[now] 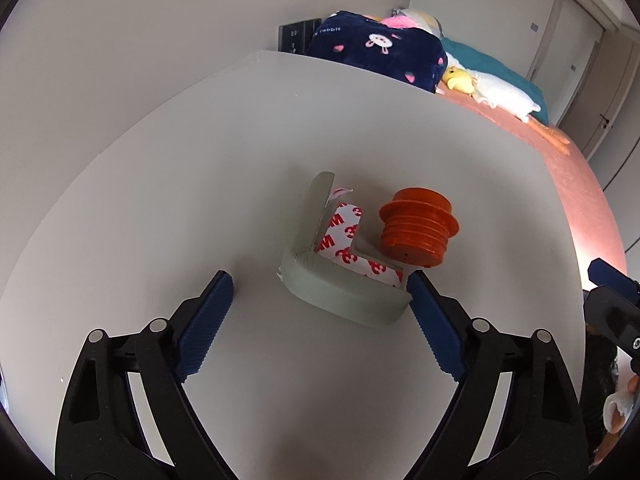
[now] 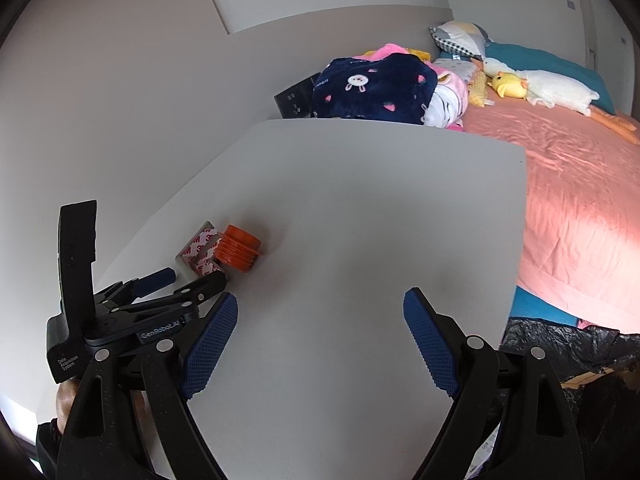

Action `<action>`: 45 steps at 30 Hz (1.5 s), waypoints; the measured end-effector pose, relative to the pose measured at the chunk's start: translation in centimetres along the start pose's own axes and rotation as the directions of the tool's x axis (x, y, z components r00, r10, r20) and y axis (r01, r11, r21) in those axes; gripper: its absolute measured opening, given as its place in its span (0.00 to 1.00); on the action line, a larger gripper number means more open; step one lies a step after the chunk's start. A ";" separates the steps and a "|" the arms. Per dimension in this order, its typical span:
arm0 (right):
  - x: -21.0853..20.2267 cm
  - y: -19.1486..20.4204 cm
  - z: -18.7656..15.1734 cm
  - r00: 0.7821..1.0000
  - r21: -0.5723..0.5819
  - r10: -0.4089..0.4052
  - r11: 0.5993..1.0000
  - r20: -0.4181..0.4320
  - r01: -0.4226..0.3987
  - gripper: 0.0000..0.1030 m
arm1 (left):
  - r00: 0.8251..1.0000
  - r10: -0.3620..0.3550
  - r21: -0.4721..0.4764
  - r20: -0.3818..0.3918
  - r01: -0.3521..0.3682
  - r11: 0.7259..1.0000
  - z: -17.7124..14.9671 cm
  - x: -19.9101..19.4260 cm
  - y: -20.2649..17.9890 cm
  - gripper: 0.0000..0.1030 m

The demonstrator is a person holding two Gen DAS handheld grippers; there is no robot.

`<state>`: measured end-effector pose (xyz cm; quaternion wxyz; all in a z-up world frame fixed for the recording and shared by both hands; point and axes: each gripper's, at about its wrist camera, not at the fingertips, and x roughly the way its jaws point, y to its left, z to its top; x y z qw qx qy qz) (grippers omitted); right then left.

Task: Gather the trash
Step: 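Grasp the grey corner guard with the left gripper while the right grasps the orange stopper, then lift the corner guard and orange stopper and carry them over the bin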

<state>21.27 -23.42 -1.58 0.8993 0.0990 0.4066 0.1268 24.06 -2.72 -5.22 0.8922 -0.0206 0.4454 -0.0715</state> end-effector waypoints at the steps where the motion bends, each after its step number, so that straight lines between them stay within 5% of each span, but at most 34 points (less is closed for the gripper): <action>1: 0.2 0.2 0.1 1.000 -0.002 0.001 1.000 -0.002 -0.001 0.83 | 1.000 0.001 0.003 0.002 -0.001 1.000 0.1 0.1 0.0 0.80; 5: 0.8 0.8 0.3 1.000 -0.009 0.008 1.000 -0.007 -0.008 0.83 | 1.000 -0.007 0.035 0.017 0.006 0.999 0.2 0.1 -0.1 0.58; 24: 6.9 6.2 1.9 0.997 -0.091 0.016 0.996 -0.081 -0.023 0.83 | 0.993 0.056 -0.164 0.100 -0.039 0.986 0.2 -3.5 7.8 0.57; 33: 9.9 7.8 2.6 0.993 -0.100 -0.019 0.995 -0.114 0.007 0.63 | 0.994 0.046 -0.191 0.103 -0.026 0.981 0.0 -3.6 8.8 0.57; 37: 10.2 8.0 2.7 0.992 -0.104 -0.012 0.995 -0.128 -0.001 0.47 | 0.994 0.041 -0.186 0.101 -0.022 0.982 0.0 -3.6 8.7 0.57; 45: 9.8 7.9 2.4 0.991 -0.117 -0.005 0.993 -0.132 -0.011 0.45 | 0.994 0.041 -0.180 0.098 -0.022 0.983 -0.2 -3.5 8.6 0.57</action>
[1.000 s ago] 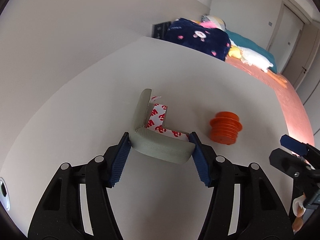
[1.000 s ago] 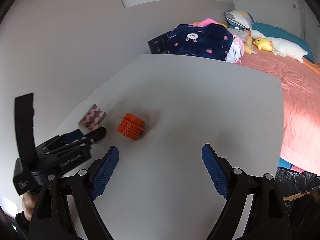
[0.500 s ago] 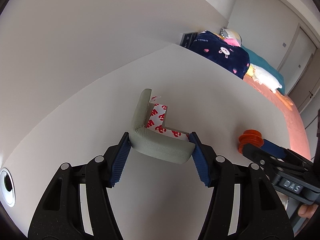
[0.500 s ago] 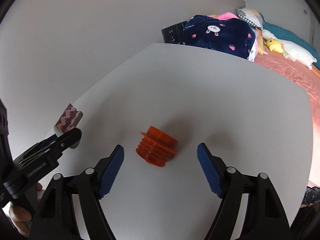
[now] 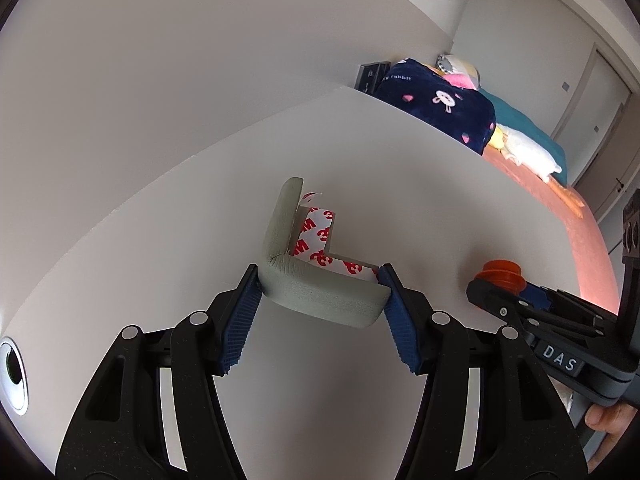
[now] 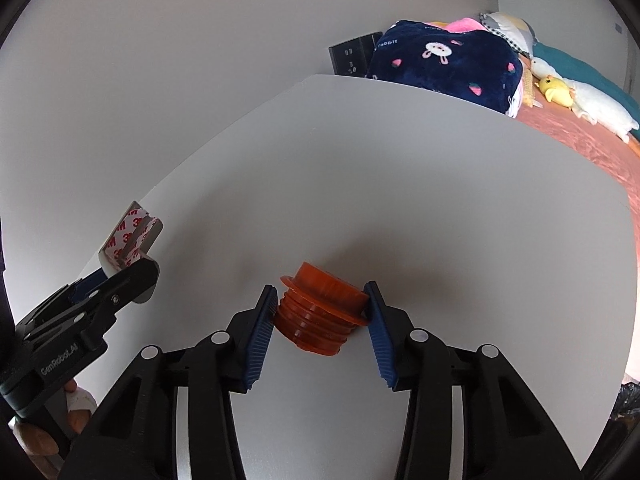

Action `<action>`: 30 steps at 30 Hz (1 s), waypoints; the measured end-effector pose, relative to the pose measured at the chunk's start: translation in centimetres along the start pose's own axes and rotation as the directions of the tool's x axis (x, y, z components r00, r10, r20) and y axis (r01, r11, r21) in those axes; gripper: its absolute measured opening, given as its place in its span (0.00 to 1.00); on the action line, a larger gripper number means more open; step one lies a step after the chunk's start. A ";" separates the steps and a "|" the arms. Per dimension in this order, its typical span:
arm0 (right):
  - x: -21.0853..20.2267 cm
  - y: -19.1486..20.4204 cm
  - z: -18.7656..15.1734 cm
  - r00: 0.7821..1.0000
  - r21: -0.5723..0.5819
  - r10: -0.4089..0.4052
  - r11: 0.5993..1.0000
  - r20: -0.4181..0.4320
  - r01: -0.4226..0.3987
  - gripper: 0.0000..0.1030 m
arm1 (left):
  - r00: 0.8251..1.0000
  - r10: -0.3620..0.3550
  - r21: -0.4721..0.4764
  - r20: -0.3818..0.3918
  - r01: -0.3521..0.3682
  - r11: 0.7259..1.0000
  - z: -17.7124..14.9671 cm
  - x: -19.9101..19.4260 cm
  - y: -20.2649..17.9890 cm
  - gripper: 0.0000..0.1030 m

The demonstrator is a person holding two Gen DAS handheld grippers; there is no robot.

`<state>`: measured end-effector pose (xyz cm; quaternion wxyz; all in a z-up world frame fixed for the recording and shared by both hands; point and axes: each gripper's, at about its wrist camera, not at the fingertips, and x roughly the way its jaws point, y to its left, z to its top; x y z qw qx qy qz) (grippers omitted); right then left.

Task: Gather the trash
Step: 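Lift the corner guard and orange stopper and carry them over the bin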

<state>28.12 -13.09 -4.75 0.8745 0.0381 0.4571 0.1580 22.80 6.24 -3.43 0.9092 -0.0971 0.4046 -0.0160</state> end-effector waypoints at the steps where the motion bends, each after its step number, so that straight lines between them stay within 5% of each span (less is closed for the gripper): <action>1: -0.2 0.0 -0.2 1.000 -0.002 0.001 1.000 0.002 -0.001 0.45 | 1.000 0.000 -0.001 -0.001 0.000 1.000 0.0 0.0 0.0 0.57; 13: -3.0 -1.1 -2.8 0.999 0.015 0.042 0.999 -0.015 -0.042 0.45 | 1.000 -0.011 0.018 0.005 0.011 1.000 -0.4 -0.6 -1.2 0.57; 30: -8.8 -3.7 -7.5 0.998 0.072 0.057 0.996 0.005 -0.057 0.45 | 0.998 -0.062 0.096 -0.007 0.063 0.993 -6.0 -5.0 -6.2 0.57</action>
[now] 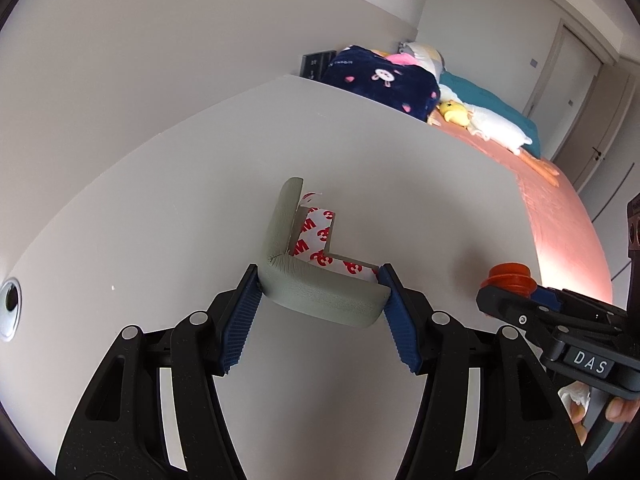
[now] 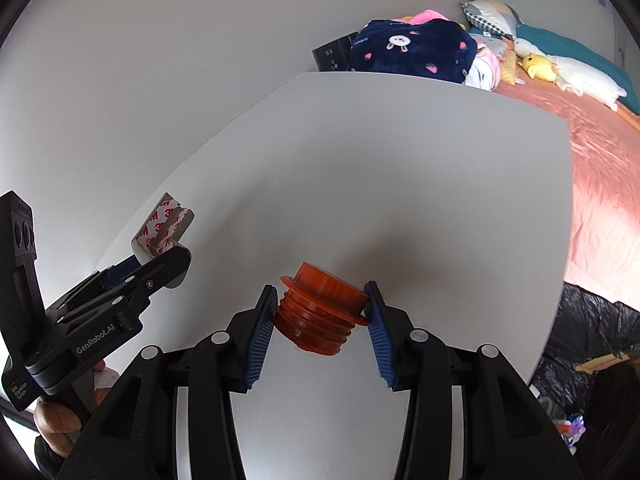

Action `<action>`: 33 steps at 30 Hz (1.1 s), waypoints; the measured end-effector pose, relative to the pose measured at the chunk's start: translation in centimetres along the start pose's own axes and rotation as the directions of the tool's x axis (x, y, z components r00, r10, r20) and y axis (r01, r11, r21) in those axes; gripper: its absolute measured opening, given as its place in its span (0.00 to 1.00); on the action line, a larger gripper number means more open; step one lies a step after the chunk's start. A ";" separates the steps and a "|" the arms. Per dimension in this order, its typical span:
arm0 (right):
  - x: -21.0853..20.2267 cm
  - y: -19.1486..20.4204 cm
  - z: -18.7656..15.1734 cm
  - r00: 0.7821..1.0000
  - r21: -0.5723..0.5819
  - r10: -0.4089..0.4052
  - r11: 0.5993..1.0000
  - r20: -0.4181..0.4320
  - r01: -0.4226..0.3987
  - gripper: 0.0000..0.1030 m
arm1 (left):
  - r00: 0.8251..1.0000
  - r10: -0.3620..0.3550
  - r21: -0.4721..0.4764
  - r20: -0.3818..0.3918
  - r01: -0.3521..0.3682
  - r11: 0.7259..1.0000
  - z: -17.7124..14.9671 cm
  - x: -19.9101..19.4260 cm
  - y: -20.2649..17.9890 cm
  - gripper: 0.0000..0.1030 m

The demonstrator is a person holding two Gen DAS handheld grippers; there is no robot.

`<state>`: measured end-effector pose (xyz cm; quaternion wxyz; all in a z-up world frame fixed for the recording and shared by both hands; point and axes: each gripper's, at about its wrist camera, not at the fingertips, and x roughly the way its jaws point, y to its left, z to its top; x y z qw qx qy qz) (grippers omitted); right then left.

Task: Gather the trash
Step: 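Lift the corner guard and orange stopper and carry them over the bin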

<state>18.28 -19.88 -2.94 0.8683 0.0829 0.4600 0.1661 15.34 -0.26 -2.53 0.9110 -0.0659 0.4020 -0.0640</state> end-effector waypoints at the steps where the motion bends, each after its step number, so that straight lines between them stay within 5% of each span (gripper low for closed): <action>1: -0.5 -0.2 -0.3 1.000 0.003 -0.001 1.000 0.003 0.001 0.45 | 1.000 -0.001 0.004 -0.001 0.001 1.000 -0.3 -0.2 -0.3 0.57; 33: -11.6 -4.6 -8.4 0.993 0.081 -0.022 0.997 0.115 0.013 0.45 | 0.993 -0.121 0.120 0.005 0.120 0.986 -5.5 -6.7 -10.3 0.57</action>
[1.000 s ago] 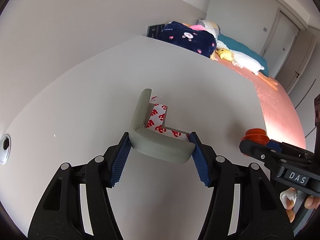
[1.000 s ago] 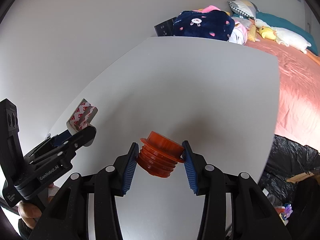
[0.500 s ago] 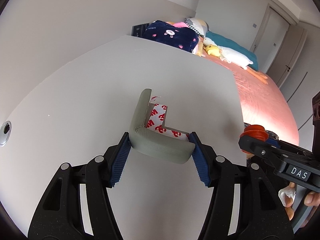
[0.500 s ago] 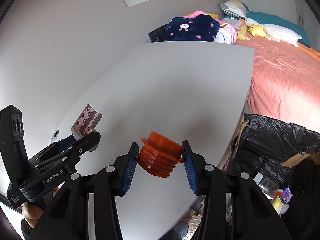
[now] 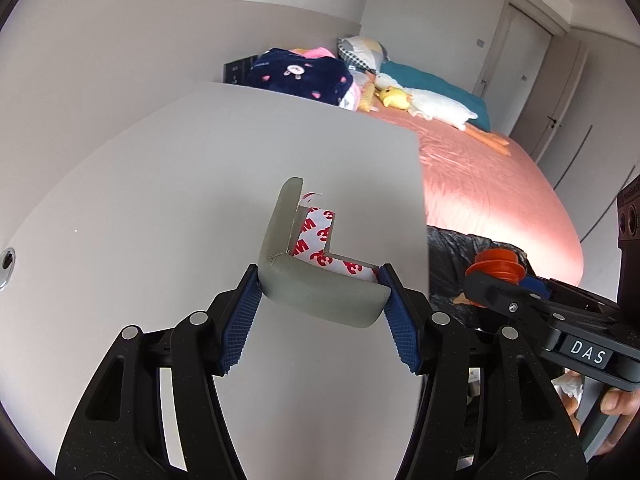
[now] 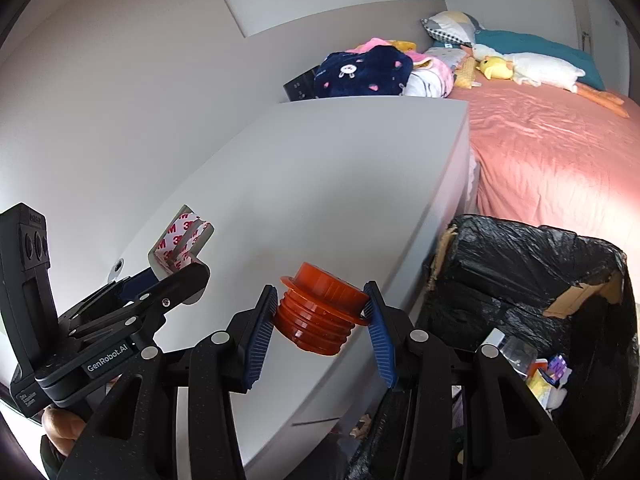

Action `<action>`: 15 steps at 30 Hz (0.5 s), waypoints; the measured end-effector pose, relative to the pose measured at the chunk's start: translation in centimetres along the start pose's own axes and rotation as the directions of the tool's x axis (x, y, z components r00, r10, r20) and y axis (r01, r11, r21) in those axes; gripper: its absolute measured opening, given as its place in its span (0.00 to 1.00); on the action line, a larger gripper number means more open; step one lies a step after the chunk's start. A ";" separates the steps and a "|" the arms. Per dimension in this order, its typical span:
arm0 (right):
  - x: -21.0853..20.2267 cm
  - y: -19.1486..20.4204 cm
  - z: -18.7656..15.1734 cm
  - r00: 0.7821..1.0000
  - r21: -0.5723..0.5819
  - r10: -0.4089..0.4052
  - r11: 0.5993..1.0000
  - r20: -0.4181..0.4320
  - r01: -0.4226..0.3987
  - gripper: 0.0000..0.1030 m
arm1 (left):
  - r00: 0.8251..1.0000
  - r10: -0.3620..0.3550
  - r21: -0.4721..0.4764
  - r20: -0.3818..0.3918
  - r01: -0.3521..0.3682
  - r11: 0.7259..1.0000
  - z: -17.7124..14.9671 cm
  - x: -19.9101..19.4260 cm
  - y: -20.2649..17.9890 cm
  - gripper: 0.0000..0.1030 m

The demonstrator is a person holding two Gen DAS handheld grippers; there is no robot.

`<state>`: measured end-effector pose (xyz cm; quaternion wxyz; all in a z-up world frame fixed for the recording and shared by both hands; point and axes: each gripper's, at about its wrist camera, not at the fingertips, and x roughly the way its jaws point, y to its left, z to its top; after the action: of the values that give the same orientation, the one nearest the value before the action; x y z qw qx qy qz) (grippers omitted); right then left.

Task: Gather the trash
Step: 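Lift the corner guard and orange stopper and carry them over the bin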

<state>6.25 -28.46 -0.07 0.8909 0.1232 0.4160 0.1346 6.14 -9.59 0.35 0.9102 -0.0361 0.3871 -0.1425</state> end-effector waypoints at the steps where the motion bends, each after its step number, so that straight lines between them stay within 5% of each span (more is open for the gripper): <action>1: -0.4 -0.3 -0.2 1.000 0.003 -0.004 1.000 0.005 0.004 0.45 | 1.000 -0.007 0.008 0.001 0.007 1.000 0.0 -0.1 -0.5 0.57; 15: -5.7 -4.2 -1.8 0.996 0.051 -0.065 0.997 0.068 0.062 0.45 | 0.997 -0.083 0.112 0.001 0.082 0.990 -0.1 -0.5 -7.1 0.57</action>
<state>1.89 -34.15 1.48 0.9053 0.1362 0.3918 0.0916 4.05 -16.26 1.90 0.9052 -0.0012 0.3742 -0.2014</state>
